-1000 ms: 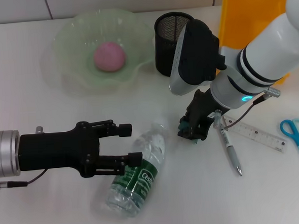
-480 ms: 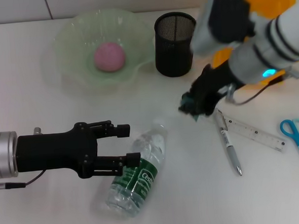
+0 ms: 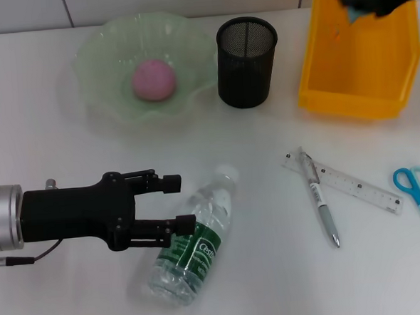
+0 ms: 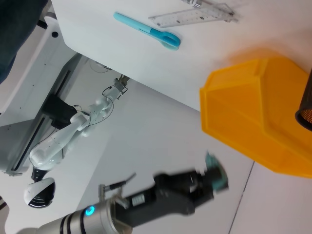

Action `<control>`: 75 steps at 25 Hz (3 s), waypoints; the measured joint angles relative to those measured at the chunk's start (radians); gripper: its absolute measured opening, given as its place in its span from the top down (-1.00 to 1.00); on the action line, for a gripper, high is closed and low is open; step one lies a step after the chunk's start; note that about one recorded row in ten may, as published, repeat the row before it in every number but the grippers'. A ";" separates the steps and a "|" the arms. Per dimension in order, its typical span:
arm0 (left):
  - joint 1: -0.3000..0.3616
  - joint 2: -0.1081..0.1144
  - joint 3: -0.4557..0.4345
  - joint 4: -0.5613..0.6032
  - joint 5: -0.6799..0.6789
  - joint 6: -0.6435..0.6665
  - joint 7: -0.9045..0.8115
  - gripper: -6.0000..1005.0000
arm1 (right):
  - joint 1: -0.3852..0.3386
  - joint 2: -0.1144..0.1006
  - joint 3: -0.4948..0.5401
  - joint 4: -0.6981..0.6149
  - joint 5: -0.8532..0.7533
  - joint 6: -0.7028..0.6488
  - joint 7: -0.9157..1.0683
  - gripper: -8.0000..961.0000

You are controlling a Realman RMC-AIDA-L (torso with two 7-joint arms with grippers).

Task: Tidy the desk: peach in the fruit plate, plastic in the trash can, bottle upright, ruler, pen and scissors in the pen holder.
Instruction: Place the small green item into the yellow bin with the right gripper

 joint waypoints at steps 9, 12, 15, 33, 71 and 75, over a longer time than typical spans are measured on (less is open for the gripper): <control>-0.007 -0.001 0.000 0.000 0.000 0.002 -0.006 -0.54 | 0.003 -0.002 0.065 0.240 0.000 0.255 -0.002 0.53; -0.011 0.000 0.000 0.000 0.000 0.003 -0.010 -0.54 | 0.015 -0.002 0.066 0.292 -0.001 0.286 -0.002 0.53; -0.013 0.001 0.000 0.000 0.000 0.003 -0.011 -0.54 | 0.012 -0.002 0.062 0.301 0.001 0.307 -0.002 0.36; -0.012 0.002 0.000 0.000 0.000 0.004 -0.012 -0.52 | 0.008 -0.002 0.061 0.336 0.004 0.314 -0.019 -0.30; -0.010 0.002 -0.002 0.000 0.001 -0.002 -0.011 -0.49 | -0.142 -0.004 0.139 0.354 0.439 0.294 -0.265 -0.67; -0.011 0.004 -0.009 0.000 0.001 0.005 -0.016 -0.49 | -0.144 -0.006 0.220 0.351 0.502 0.161 -0.314 -0.67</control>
